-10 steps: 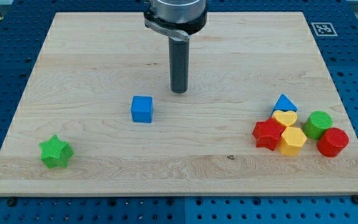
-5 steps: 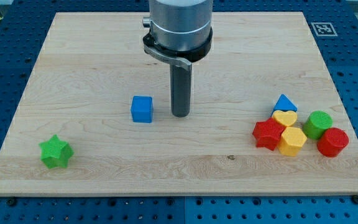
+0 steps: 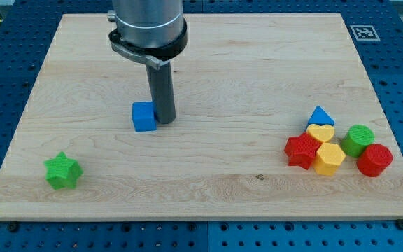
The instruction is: Keep blue cube above green star
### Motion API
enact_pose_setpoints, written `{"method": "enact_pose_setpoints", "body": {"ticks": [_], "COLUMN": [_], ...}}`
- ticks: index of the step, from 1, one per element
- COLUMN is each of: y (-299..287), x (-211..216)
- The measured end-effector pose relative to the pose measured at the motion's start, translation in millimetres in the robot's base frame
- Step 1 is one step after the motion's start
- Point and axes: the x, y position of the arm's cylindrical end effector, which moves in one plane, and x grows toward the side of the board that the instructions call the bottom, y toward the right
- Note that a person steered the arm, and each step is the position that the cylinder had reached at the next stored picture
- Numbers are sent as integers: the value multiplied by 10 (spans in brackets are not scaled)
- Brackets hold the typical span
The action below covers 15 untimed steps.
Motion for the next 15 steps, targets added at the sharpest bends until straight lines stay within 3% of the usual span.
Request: {"method": "enact_pose_setpoints", "body": {"ticks": [1, 2, 3, 9, 12, 15], "y": [-274, -374, -348, -1263, -1391, -1402], "x": [288, 278, -65, -400, -362, -55]}}
